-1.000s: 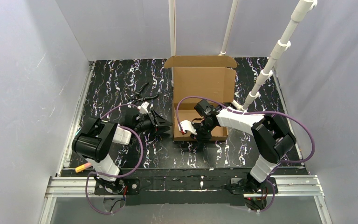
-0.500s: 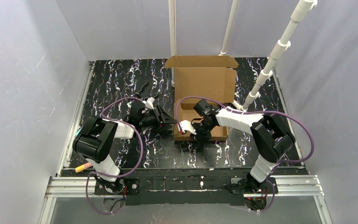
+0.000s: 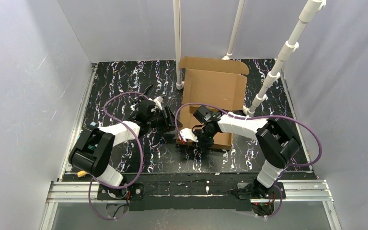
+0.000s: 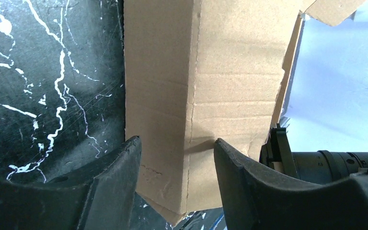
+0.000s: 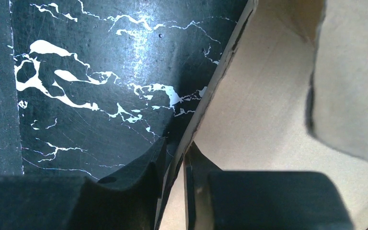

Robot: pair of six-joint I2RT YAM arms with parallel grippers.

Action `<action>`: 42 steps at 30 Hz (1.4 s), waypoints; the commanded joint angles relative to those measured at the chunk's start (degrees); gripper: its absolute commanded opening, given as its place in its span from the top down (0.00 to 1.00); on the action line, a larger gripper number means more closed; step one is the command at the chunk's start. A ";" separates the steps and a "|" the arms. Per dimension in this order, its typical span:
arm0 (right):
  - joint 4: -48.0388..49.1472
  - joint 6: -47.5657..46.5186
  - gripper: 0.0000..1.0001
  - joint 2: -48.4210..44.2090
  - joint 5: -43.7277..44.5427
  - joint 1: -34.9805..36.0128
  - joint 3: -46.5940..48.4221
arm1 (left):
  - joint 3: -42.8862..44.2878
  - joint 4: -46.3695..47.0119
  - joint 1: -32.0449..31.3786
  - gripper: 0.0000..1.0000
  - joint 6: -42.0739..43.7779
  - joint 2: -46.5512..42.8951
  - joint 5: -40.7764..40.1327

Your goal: Fold the paper box

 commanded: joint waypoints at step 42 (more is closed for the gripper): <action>-10.37 -3.23 0.24 -12.86 -24.18 -17.14 0.51 | 24.69 -49.10 -12.25 0.43 23.44 0.30 -37.20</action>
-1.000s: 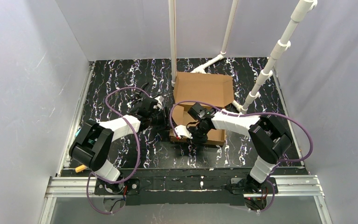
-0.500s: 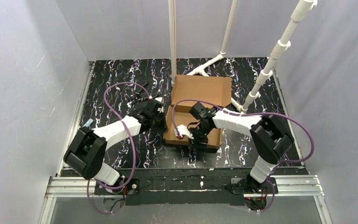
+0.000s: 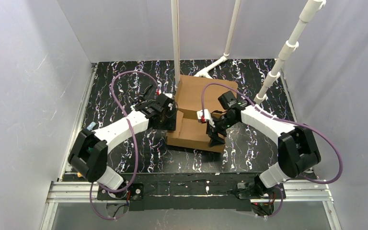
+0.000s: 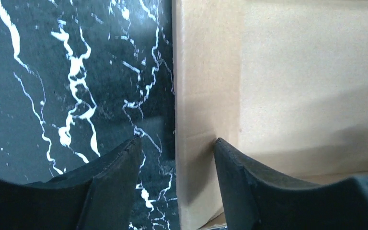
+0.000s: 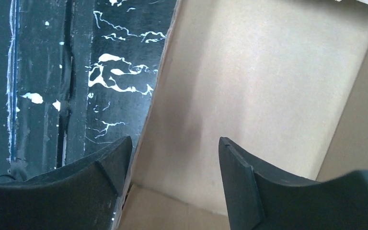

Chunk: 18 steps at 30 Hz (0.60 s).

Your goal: Fold the paper box

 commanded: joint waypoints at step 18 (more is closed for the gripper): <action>-1.93 -4.47 0.20 -1.19 -2.97 -2.17 -1.74 | 13.28 -3.72 1.11 0.78 4.07 17.39 -2.86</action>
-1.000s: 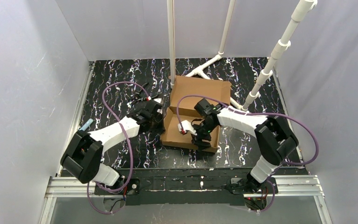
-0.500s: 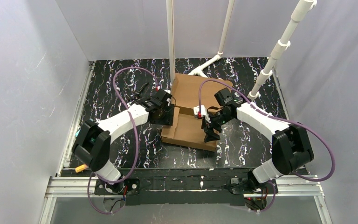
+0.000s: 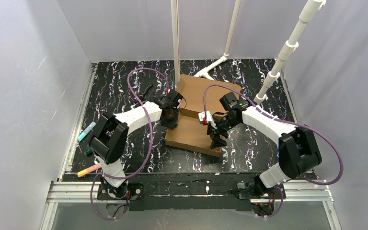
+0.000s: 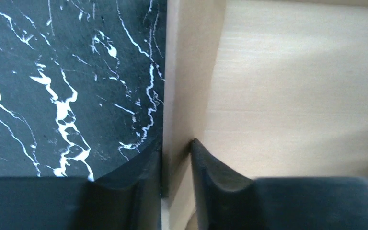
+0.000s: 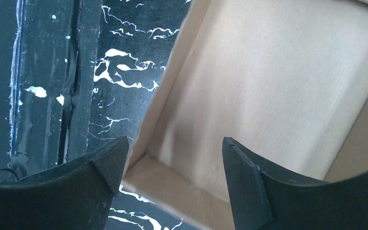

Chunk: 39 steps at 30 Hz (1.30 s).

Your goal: Fold the paper box

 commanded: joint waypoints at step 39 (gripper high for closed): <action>-1.04 -1.46 0.20 1.46 0.36 1.02 -0.58 | -1.16 -0.64 2.14 0.68 -1.53 -2.19 -11.84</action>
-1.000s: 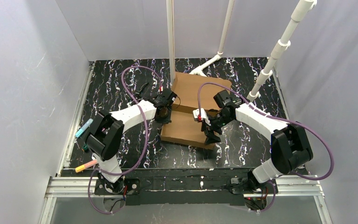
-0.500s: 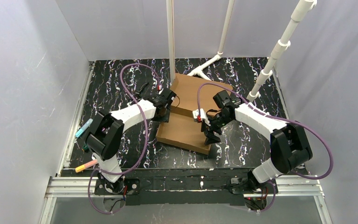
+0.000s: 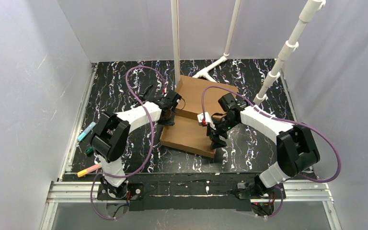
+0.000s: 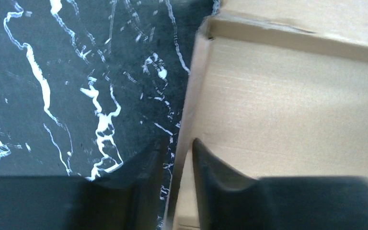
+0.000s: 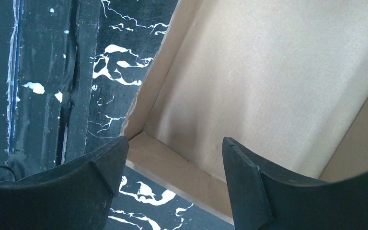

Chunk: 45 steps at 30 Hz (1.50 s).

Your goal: Fold the paper box

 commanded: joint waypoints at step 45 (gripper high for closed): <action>0.48 0.76 0.19 5.59 4.21 0.04 -1.55 | -24.61 -24.60 50.16 0.05 -54.06 -43.25 -11.20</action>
